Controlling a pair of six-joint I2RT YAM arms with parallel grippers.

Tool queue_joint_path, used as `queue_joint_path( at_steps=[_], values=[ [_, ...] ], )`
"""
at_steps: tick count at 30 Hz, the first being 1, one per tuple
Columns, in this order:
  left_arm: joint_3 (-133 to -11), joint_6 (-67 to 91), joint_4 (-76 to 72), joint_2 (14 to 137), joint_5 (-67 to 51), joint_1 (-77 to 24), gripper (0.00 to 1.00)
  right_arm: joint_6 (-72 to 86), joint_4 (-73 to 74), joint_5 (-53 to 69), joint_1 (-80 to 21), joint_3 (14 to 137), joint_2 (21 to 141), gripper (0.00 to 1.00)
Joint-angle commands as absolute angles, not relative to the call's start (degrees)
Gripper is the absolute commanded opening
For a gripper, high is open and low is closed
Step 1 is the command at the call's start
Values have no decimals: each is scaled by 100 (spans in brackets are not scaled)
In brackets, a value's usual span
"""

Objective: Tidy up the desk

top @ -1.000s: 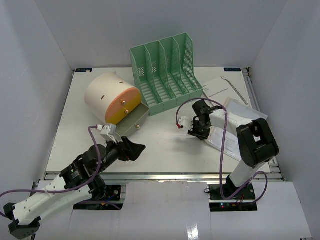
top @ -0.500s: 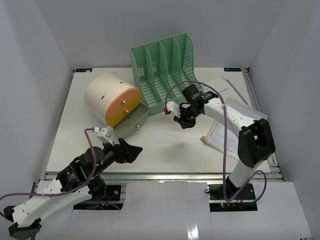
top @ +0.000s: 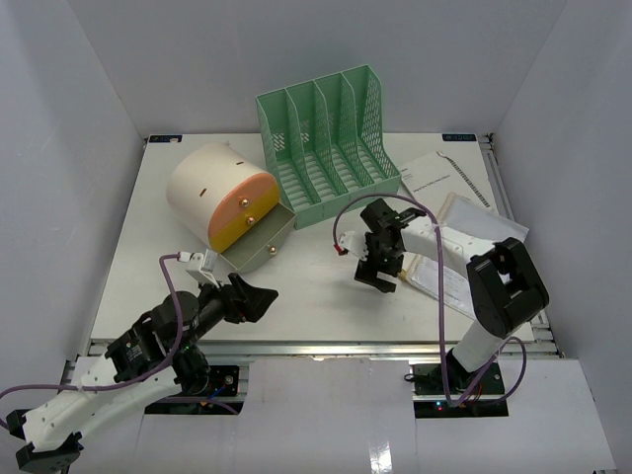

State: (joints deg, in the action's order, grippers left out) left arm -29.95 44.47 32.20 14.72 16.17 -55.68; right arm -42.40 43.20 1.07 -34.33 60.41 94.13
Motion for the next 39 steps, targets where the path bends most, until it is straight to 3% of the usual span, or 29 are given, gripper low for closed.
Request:
queue_joint_path(
  at_steps=[1,7,9,16,25,32,37,39],
  values=[
    [-3053,4491,3270,1491,1698,-5586,98,-4120,4036,-581,-3180,5940,9181,91],
    [-3072,4537,3362,1373,1706,-5583,98,-4212,3820,-676,-2863,5928,9586,81],
    [-3090,4544,3420,1313,1736,-5585,98,-4223,3842,-576,-2780,5937,9710,71],
    [-3111,4561,3437,1318,1758,-5581,98,-4271,3910,-85,-2724,5871,9835,48],
    [-3252,4613,3422,1430,1881,-5588,98,-4486,4331,1982,-2725,6473,9657,8],
    [-3446,4498,3214,1586,2022,-5581,98,-4606,4252,3326,-3357,7560,9330,8],
    [-3621,4368,3068,1823,2099,-5581,98,-3986,3665,3532,-4095,8797,9916,13],
    [-3802,4265,3076,1949,2161,-5590,98,-3429,3260,3464,-4458,9825,10415,18]
  ],
)
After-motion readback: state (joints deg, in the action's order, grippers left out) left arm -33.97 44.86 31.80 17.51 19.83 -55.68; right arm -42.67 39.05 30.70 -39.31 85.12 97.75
